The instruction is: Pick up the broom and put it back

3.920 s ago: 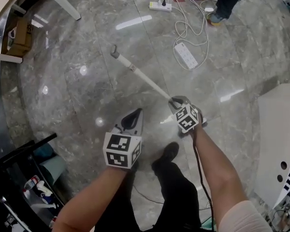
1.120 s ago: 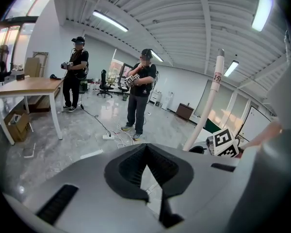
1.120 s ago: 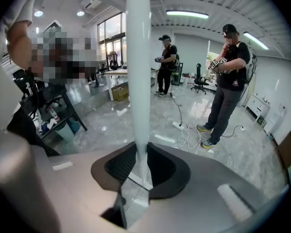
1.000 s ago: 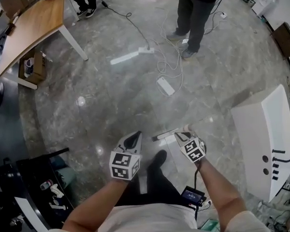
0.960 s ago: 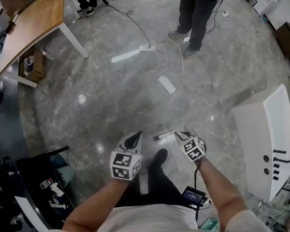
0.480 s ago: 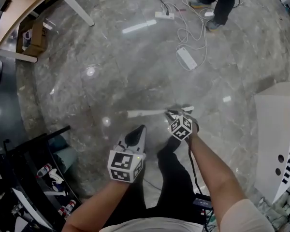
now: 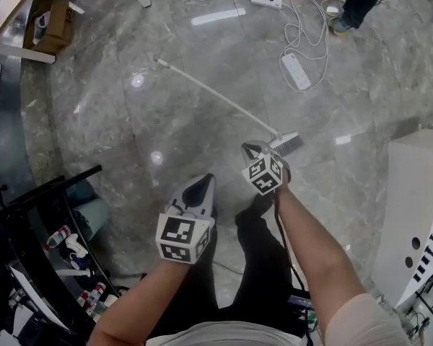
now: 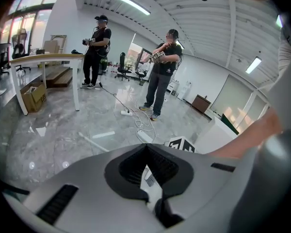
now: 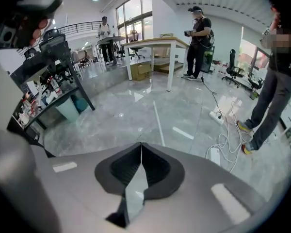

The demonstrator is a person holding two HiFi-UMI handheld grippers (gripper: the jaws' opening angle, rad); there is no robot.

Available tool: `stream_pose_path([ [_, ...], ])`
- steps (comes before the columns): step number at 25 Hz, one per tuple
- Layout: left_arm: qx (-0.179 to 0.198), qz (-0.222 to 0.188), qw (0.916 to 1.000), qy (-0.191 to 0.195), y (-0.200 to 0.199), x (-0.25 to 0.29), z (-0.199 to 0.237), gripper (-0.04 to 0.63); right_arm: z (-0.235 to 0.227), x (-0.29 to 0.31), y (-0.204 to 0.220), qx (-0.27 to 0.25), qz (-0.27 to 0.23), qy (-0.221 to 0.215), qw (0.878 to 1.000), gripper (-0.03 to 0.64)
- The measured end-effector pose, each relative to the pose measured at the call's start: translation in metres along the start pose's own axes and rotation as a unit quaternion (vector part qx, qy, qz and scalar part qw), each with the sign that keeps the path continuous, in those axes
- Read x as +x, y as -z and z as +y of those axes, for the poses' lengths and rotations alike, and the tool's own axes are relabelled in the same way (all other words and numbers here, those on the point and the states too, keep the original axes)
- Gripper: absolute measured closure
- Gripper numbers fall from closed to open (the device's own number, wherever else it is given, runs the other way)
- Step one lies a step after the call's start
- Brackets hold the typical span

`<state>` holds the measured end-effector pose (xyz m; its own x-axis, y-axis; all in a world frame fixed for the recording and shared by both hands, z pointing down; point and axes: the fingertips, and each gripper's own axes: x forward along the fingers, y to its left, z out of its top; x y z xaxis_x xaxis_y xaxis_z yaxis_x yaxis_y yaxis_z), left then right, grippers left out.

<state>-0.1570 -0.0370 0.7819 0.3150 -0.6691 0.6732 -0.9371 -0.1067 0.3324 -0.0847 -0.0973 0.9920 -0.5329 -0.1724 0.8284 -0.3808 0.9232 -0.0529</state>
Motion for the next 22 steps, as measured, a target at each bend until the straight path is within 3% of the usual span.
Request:
stream_pose_path([
  [6,0.019,-0.015,0.9997,0.008,-0.070,-0.038,-0.036,0.591,-0.011,-0.120,-0.070,0.062,-0.060,0.021,0.996,0.609],
  [10,0.043,-0.058,0.9971,0.022,-0.139,-0.064,-0.063,0.591,-0.023,-0.217,-0.138,0.080,-0.127,0.052,0.987,0.613],
  [14,0.071,-0.099,0.9919,0.035,-0.211,-0.106,-0.097,0.591,-0.028,-0.328,-0.210,0.091,-0.193,0.082,0.973,0.614],
  [22,0.089,-0.165,0.9806,0.058,-0.291,-0.212,-0.168,0.591,0.003,-0.529,-0.302,0.107,-0.317,0.123,0.934,0.615],
])
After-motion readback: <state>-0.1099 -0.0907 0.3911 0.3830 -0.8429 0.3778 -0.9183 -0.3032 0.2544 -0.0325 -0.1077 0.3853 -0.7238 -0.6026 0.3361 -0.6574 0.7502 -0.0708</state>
